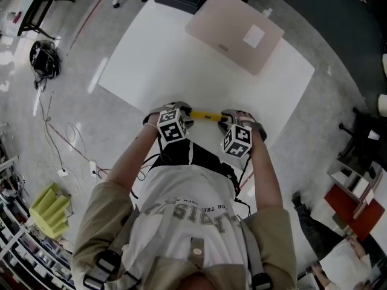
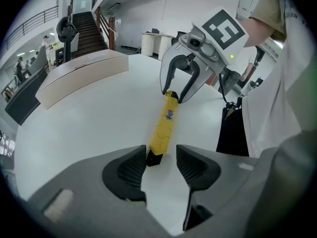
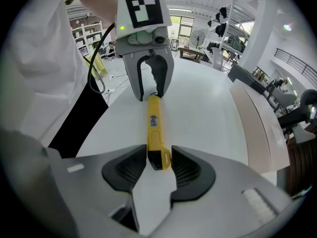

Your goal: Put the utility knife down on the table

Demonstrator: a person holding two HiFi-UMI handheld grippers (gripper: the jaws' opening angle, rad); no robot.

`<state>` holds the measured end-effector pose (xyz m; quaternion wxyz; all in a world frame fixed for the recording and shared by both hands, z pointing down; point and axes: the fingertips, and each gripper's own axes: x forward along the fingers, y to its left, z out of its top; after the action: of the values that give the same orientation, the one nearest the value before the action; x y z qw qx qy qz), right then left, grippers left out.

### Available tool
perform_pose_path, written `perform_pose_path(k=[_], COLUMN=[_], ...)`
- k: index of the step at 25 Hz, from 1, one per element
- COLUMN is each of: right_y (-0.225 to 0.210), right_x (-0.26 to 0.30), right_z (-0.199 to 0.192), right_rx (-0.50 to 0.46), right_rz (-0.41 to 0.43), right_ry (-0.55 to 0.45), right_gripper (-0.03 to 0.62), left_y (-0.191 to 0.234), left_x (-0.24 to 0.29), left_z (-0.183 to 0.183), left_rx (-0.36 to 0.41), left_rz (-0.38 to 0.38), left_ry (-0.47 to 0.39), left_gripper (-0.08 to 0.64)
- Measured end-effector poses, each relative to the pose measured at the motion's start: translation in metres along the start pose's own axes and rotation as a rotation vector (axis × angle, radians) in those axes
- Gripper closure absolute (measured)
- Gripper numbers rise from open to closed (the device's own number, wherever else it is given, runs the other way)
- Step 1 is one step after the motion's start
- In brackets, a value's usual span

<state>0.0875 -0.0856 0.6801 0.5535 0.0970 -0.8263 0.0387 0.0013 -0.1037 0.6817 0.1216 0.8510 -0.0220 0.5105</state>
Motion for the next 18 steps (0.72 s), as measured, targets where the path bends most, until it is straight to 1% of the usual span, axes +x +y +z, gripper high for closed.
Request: perform_pose_path(k=[4,6,8,9,10,11,13,15,18], right_y=[-0.003,-0.007,-0.015,-0.021,-0.029,-0.039,-0.06,-0.078,-0.095], right_x=[-0.006,-0.013,-0.023,-0.031,-0.04,-0.052,-0.083,-0.118,-0.164], right_z=[0.004,0.008,0.016,0.02,0.025,0.031,0.043,0.053,0.053], right_rx=[0.051,0.094,0.161,0.202,0.25,0.302,0.405,0.496,0.62], right_rz=[-0.01,-0.025,-0.063,-0.097,-0.141,-0.195,-0.324,-0.457,-0.63], right_ry=[-0.037,-0.073,-0.135,-0.176,-0.223,-0.278,-0.411,-0.544,-0.675], right_gripper=[0.433,0.432,0.413,0.411,0.411,0.411,0.411,0.411,0.411], left_y=[0.002,0.005,0.009,0.012,0.017,0.022,0.033,0.043,0.059], left_x=[-0.005,-0.01,-0.017,-0.022,-0.03,-0.039,-0.063,-0.089,-0.129], left_z=[-0.001,0.0,0.005,0.009,0.014,0.019,0.031,0.038,0.042], left_rx=[-0.04,-0.067,-0.103,-0.129,-0.16,-0.193,-0.259,-0.326,-0.445], left_rz=[-0.006,0.002,0.014,0.025,0.043,0.067,0.129,0.203,0.339], left_ry=[-0.03,-0.057,-0.102,-0.135,-0.175,-0.222,-0.325,-0.423,-0.554], left_gripper=[0.364,0.364,0.364,0.362,0.364,0.384,0.394,0.399,0.397])
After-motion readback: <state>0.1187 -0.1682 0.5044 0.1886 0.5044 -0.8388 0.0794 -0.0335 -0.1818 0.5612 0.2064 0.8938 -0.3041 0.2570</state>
